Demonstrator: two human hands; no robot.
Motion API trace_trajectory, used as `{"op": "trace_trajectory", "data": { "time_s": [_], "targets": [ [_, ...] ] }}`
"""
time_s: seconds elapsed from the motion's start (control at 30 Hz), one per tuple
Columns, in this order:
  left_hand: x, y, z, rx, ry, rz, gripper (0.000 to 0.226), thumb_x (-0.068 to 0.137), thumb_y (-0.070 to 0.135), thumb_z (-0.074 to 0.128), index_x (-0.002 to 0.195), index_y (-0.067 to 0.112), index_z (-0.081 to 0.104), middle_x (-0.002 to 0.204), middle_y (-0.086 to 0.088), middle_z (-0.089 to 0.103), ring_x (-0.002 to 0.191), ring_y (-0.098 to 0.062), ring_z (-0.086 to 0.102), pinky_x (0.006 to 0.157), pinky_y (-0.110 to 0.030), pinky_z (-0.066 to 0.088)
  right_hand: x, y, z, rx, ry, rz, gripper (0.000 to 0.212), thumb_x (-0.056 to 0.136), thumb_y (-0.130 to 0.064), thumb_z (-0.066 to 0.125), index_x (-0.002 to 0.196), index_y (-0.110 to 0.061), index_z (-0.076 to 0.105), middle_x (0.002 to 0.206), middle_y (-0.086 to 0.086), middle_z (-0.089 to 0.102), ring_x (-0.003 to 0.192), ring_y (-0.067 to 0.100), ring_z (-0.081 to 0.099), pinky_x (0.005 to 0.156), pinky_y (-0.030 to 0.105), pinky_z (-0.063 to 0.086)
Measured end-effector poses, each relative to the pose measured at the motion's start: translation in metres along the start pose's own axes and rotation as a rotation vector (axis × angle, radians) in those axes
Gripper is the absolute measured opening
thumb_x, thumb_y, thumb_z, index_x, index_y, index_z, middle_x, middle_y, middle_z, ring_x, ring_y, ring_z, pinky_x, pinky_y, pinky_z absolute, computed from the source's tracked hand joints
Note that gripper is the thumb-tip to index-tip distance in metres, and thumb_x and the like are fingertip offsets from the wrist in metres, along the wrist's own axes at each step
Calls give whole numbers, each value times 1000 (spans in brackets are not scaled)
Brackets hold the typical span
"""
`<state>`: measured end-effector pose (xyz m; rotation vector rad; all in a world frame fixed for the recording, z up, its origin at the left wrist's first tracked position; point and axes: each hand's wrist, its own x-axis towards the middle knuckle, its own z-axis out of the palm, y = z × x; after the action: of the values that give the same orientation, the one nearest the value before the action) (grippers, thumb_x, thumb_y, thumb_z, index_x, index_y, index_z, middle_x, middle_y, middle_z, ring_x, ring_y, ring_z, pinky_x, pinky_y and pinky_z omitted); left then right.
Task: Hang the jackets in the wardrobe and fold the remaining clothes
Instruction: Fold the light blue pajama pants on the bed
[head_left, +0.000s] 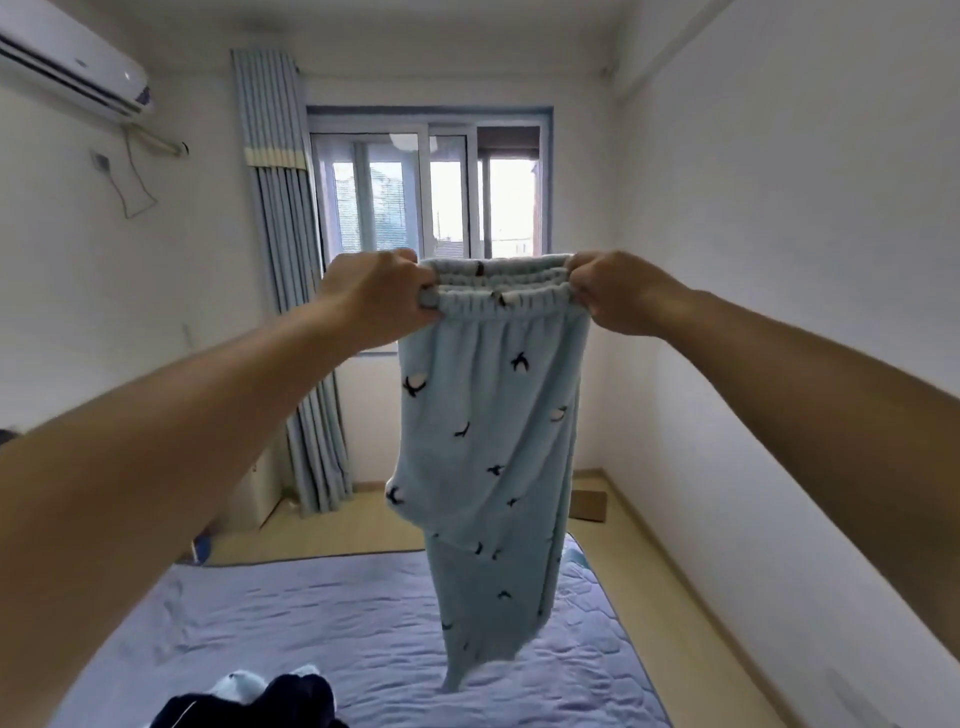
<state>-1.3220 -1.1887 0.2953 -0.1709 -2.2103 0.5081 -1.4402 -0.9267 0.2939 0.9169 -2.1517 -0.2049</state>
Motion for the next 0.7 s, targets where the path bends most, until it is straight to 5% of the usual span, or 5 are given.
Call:
{"op": "trace_trajectory", "data": {
  "time_s": [0.27,0.37,0.43,0.57,0.7],
  "targets": [
    [-139,70,65,-109,-87,306,37,75,56,70,80,20,67,77,2,59,49,-16,59,42,-22,34,-142,-78,77,266,-350,13,30,98,-18,44,119,-8,62,125,9,57,114,25,52,95,34,42],
    [-219,115,88,-204,-184,337,36,55,44,85,61,19,60,65,0,55,40,-20,55,35,-21,35,-222,-119,113,299,-453,-76,25,94,-14,48,110,-11,67,116,5,62,109,21,56,94,33,46],
    [-277,149,96,-247,-283,367,37,49,40,86,56,21,55,62,1,54,38,-19,54,34,-20,33,-279,-148,137,317,-441,-220,15,85,-6,56,85,-14,70,95,2,64,92,18,63,79,30,54],
    [-382,206,75,-376,-459,403,39,49,47,84,55,23,54,60,6,53,36,-16,52,33,-19,33,-392,-202,158,496,-538,-317,40,87,-16,28,76,-12,65,94,3,60,82,25,66,67,38,57],
    [-460,253,10,-575,-661,314,33,61,58,58,62,25,53,63,11,52,41,-10,52,35,-15,29,-473,-236,110,833,-697,-183,15,86,-13,56,79,-13,70,99,0,66,85,23,64,75,36,54]
  ]
}}
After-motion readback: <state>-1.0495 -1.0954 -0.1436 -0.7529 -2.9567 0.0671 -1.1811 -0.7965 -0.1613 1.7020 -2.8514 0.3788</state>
